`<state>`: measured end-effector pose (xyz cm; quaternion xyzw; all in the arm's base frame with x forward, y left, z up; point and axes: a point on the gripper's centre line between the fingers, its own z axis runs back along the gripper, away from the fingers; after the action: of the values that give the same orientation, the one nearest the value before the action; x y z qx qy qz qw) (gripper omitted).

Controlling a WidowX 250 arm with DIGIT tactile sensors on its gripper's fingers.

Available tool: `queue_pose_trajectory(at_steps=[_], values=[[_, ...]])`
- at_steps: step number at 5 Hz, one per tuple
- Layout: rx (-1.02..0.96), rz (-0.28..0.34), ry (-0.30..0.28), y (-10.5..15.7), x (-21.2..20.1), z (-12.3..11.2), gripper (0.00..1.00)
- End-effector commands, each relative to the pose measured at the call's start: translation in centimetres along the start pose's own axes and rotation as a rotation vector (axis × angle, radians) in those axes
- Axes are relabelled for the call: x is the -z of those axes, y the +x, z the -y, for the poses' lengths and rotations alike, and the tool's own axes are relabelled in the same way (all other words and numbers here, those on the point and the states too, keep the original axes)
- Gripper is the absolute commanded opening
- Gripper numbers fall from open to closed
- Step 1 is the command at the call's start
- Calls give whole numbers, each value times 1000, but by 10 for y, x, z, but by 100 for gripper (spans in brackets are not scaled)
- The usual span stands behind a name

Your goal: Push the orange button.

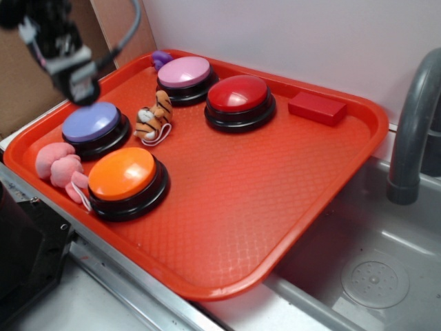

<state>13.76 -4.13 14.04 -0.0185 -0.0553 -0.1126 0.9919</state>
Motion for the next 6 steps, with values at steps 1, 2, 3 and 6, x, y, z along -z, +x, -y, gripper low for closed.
queue_pose_trajectory(at_steps=[1,2,3,6], values=[[-3,-36,24,-11,39,-23,100],[10,-109,80,-4,58,-33,100],[50,-212,99,1,74,-49,100],[50,-212,99,1,74,-49,100]])
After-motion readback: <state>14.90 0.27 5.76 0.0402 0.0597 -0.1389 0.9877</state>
